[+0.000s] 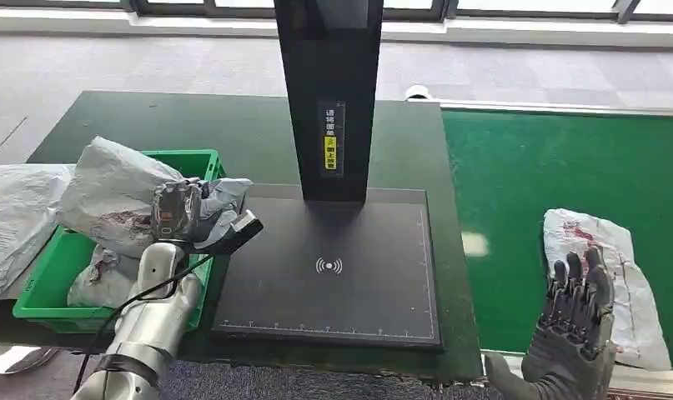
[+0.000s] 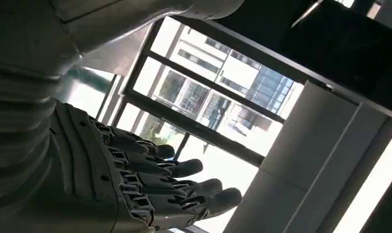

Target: Moved the parcel from conveyor to table for the left to box.

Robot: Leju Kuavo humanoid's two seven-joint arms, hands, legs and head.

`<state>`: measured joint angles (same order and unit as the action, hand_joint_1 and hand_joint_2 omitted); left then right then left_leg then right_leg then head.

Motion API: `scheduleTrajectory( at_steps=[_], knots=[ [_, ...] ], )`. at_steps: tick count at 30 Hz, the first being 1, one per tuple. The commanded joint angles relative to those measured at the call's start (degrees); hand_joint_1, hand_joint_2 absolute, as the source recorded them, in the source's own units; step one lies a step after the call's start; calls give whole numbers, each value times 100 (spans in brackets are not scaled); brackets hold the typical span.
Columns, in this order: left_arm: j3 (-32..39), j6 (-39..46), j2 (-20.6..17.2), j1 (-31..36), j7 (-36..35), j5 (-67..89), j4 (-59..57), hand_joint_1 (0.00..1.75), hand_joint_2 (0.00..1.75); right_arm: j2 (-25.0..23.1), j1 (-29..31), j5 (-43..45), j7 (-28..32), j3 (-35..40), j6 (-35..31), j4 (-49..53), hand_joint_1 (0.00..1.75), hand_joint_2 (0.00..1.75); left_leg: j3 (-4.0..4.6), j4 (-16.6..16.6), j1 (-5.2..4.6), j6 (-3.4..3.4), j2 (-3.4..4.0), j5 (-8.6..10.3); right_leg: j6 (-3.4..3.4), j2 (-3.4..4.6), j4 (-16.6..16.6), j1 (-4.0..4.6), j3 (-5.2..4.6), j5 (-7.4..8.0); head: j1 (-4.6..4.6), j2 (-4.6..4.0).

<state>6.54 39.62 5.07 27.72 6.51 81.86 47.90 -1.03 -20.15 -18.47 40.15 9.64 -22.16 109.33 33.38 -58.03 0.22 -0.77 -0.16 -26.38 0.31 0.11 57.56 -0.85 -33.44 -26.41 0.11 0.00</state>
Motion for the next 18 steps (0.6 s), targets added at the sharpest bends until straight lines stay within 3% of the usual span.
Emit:
scheduleTrajectory(
  at_steps=[1,15,16,17,18],
  knots=[
    [619,-360,-461,688,-598,340,-1961,175,175,189,410,27,-15,185,191,-631,0,175,-22,15,4,0,18,1,-3,15,-15,4,19,7,2,-2],
    [1107,-244,-541,972,-881,536,-1650,175,175,42,499,-44,-15,59,360,-629,0,175,-9,32,22,-47,65,1,-59,54,-12,19,14,20,0,0],
    [1174,-177,-498,937,-858,494,-1549,120,175,30,518,-49,-15,57,367,-644,0,175,-47,27,25,-55,60,4,-64,50,-6,23,11,20,2,0],
    [1232,-159,-480,932,-840,431,-1506,0,175,27,525,-51,-15,58,374,-650,0,175,-48,32,29,-60,56,9,-70,46,-11,28,13,23,2,0],
    [1381,-211,-455,900,-863,375,-1353,0,175,12,597,-43,-15,56,408,-696,0,175,-49,23,31,-64,58,7,-69,49,0,28,13,19,0,0]
  ],
)
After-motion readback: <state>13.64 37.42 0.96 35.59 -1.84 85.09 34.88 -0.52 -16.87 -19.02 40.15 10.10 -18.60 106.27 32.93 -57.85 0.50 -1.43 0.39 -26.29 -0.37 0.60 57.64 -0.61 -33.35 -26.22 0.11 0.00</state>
